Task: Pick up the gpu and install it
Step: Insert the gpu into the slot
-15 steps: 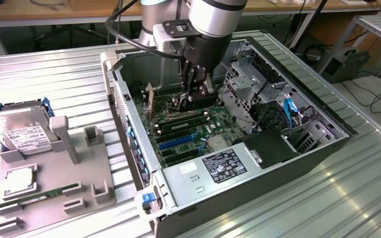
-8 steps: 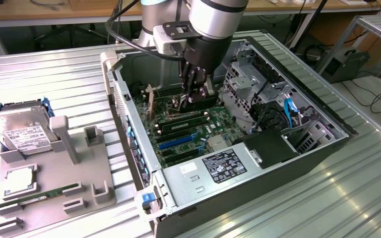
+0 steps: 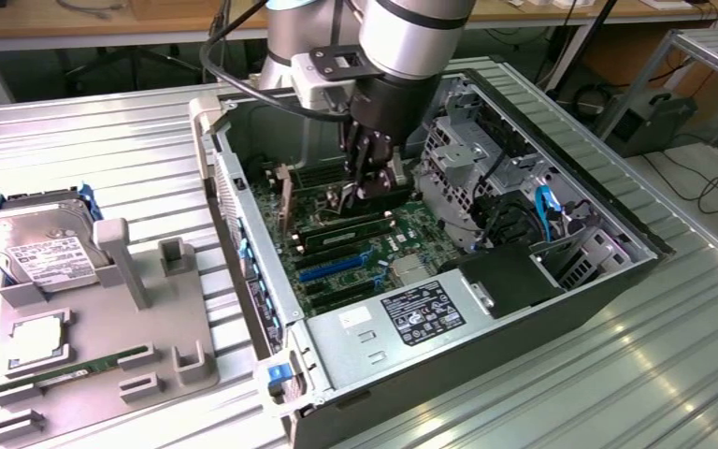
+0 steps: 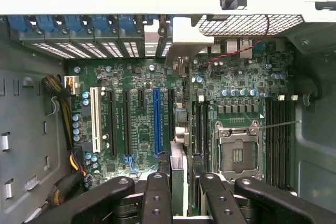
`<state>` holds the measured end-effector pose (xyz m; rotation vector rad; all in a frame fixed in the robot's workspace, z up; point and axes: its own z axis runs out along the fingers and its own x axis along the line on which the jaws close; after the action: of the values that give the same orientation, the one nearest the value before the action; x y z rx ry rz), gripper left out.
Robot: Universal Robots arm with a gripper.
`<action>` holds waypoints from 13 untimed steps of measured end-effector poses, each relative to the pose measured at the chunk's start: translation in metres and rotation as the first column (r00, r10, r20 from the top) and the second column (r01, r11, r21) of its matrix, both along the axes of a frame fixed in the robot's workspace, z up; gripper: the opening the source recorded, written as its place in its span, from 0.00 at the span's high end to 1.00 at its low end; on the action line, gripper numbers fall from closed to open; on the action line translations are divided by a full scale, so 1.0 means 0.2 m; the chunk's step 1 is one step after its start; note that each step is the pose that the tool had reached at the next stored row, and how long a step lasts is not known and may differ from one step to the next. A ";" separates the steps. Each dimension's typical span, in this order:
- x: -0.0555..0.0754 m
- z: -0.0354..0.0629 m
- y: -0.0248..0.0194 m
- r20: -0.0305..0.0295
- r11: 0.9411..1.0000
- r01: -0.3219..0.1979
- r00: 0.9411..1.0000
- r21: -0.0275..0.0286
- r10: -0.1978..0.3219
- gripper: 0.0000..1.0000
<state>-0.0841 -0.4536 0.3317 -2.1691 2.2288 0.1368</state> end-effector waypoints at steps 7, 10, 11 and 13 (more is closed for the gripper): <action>0.00 -0.006 -0.024 0.000 1.000 0.000 1.000 0.000 0.000 0.74; 0.00 -0.008 -0.033 0.000 1.000 0.000 1.000 0.000 0.000 0.74; 0.00 -0.008 -0.036 0.000 1.000 0.000 1.000 0.000 0.000 0.74; 0.00 -0.010 -0.042 0.000 1.000 0.000 1.000 0.000 0.000 0.74</action>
<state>-0.0841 -0.4621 0.3298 -2.1692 2.2288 0.1368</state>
